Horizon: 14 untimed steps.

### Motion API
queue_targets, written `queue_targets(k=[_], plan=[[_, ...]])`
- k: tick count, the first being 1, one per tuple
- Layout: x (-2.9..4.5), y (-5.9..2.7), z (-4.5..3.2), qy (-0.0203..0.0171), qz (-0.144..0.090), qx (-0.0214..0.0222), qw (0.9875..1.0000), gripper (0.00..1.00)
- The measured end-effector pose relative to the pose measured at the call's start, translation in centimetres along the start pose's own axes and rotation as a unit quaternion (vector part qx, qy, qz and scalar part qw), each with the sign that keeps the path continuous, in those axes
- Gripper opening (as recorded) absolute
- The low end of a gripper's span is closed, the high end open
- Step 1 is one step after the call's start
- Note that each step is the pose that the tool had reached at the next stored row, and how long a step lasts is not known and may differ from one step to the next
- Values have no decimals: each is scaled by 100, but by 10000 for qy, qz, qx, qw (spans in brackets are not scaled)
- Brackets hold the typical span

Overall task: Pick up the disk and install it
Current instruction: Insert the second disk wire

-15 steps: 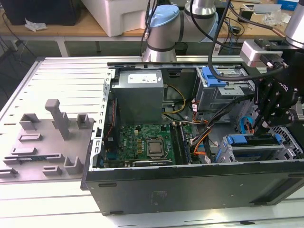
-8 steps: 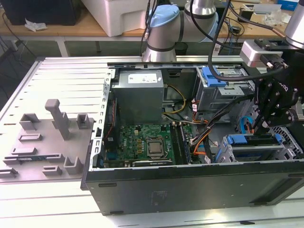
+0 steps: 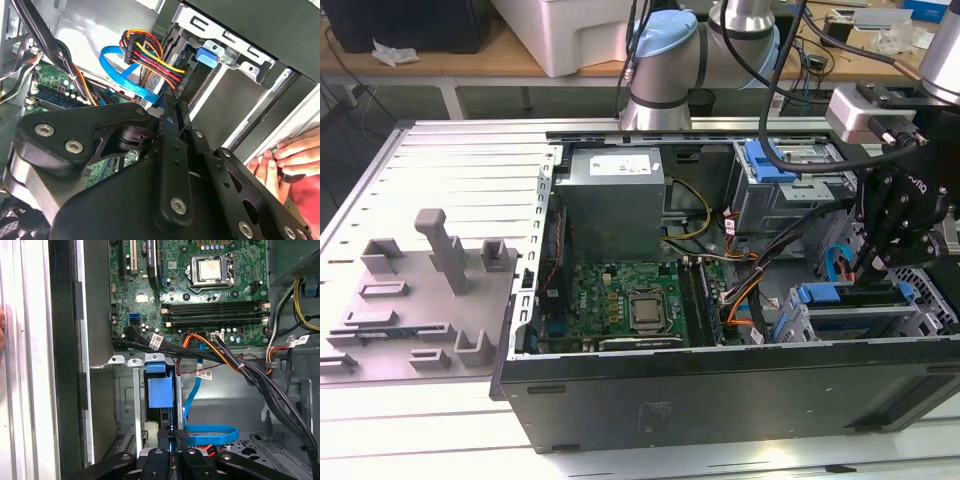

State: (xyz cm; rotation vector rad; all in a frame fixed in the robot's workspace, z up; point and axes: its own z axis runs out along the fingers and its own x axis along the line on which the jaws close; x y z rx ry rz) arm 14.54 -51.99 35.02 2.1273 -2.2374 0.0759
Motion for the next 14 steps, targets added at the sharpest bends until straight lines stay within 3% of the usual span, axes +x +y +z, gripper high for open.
queue_targets(k=[14], plan=[[-5, 0, 59, 0, -1, 0, 10000, 16]])
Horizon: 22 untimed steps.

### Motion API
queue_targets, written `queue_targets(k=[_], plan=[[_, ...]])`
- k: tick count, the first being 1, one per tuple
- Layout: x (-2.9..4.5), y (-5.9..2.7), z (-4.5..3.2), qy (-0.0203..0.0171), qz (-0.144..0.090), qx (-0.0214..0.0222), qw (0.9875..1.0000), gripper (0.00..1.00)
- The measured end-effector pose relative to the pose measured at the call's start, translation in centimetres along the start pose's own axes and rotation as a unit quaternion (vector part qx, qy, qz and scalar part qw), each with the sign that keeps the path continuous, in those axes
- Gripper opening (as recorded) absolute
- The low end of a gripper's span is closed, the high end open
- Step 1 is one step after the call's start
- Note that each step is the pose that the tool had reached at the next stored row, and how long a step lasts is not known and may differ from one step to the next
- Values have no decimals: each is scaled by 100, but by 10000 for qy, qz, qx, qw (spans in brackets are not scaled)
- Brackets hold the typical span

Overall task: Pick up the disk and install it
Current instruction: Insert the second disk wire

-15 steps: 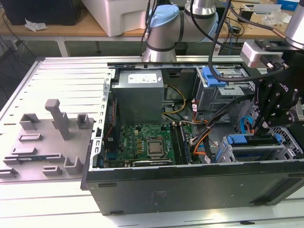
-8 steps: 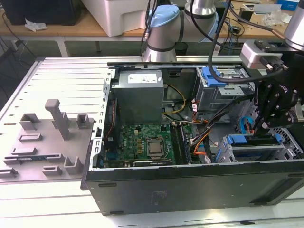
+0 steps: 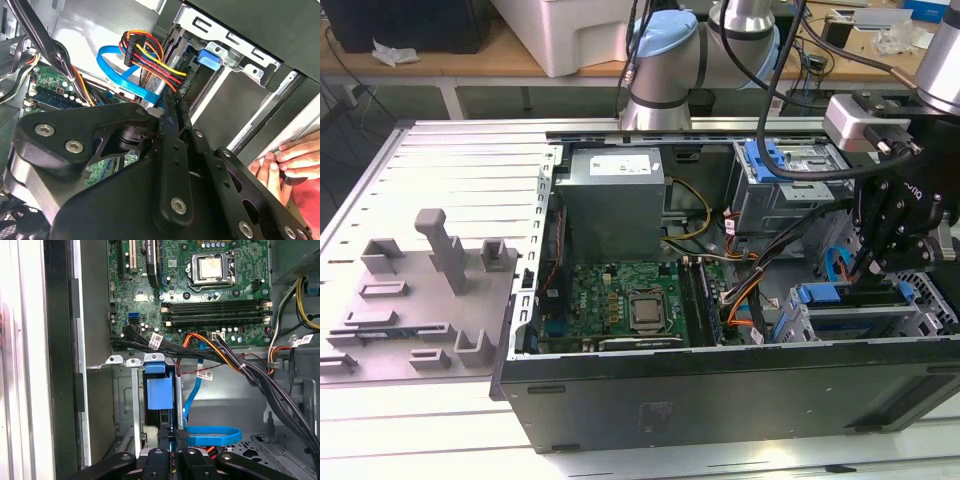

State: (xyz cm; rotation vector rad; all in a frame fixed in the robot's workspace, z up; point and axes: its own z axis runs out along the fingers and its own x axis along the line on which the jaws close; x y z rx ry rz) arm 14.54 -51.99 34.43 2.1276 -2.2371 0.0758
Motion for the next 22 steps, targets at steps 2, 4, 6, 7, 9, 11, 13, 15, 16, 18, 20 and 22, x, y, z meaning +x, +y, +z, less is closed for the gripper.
queue_targets(k=[2, 4, 6, 7, 9, 11, 13, 15, 16, 18, 20, 22], plan=[[0, 0, 4, 0, 0, 0, 10000, 16], [-1, -7, 1, -1, 0, 0, 10000, 16], [0, -7, 2, 2, 0, 0, 10000, 16], [-1, -7, 9, 1, 0, 0, 10000, 16], [-1, -7, 15, 0, 0, 0, 10000, 16], [-2, -7, 22, 1, 0, 0, 10000, 16], [-2, -7, 28, 0, 0, 0, 10000, 16], [-3, -7, 35, 0, 0, 0, 10000, 16], [-3, -7, 38, 1, 0, 0, 10000, 16], [-3, -7, 44, 1, 0, 0, 10000, 16], [-4, -7, 54, 1, 0, 0, 10000, 16], [-4, -7, 58, 2, -1, 0, 10000, 16]])
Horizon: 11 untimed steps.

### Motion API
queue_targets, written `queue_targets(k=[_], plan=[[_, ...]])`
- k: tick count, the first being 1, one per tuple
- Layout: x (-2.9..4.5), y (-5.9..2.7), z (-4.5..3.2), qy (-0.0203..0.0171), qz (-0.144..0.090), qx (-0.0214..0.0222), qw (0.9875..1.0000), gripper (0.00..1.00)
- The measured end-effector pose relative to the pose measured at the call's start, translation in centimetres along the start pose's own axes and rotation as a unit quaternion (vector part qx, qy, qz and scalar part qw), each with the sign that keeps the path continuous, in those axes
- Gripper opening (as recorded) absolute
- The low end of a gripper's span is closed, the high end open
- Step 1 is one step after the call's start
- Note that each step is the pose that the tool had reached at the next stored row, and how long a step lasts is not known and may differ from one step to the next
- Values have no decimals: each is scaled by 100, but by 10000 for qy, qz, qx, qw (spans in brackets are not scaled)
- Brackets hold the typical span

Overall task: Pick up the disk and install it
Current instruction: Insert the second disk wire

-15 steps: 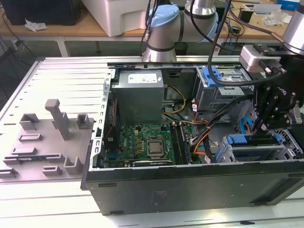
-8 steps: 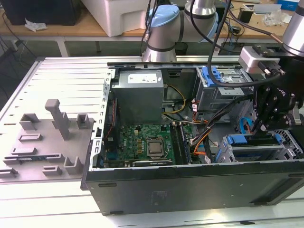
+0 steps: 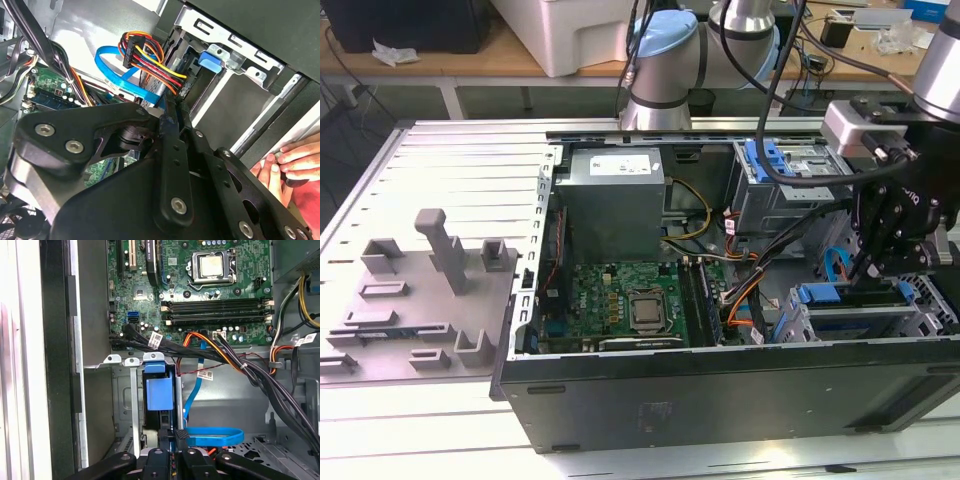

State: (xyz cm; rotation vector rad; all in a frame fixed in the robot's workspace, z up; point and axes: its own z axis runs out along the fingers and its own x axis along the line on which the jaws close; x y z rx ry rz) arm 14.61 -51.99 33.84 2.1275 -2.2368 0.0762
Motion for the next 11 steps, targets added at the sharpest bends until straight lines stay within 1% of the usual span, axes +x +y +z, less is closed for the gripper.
queue_targets(k=[11], plan=[[0, 0, 23, -1, 0, 0, 10000, 16]])
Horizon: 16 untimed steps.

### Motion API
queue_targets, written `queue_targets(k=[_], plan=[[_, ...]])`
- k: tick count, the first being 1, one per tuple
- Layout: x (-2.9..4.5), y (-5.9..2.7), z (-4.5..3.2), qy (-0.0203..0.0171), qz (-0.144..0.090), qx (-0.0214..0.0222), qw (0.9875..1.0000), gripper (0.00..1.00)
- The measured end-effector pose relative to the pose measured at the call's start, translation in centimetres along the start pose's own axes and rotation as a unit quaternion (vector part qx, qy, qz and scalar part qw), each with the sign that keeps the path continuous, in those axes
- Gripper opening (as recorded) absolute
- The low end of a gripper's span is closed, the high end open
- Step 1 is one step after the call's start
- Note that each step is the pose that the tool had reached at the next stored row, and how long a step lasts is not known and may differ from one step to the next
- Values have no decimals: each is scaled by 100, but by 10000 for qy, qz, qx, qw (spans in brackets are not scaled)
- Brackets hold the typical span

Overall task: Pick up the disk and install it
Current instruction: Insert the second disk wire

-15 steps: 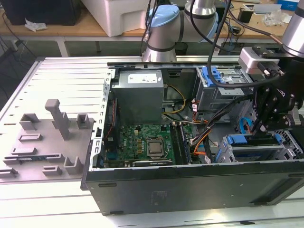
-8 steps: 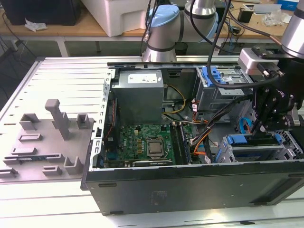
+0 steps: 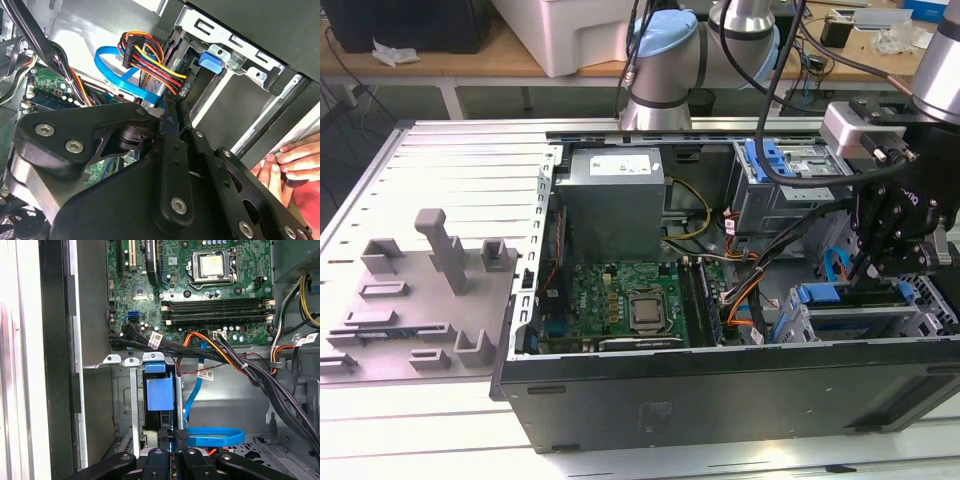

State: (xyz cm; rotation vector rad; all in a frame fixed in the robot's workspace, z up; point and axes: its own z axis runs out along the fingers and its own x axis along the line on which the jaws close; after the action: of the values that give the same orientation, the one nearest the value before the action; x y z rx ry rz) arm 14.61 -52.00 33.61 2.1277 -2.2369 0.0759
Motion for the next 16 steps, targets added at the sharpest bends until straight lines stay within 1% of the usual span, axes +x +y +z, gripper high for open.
queue_targets(k=[11, 12, 13, 15, 16], plan=[[2, 0, 1, 0, 0, 0, 10000, 16], [2, 0, 3, -3, 0, 0, 10000, 17], [2, 0, 3, -3, 0, 0, 10000, 24], [3, 1, -12, -4, 0, 0, 10000, 24], [4, 1, -41, -4, -1, 0, 10000, 24]])
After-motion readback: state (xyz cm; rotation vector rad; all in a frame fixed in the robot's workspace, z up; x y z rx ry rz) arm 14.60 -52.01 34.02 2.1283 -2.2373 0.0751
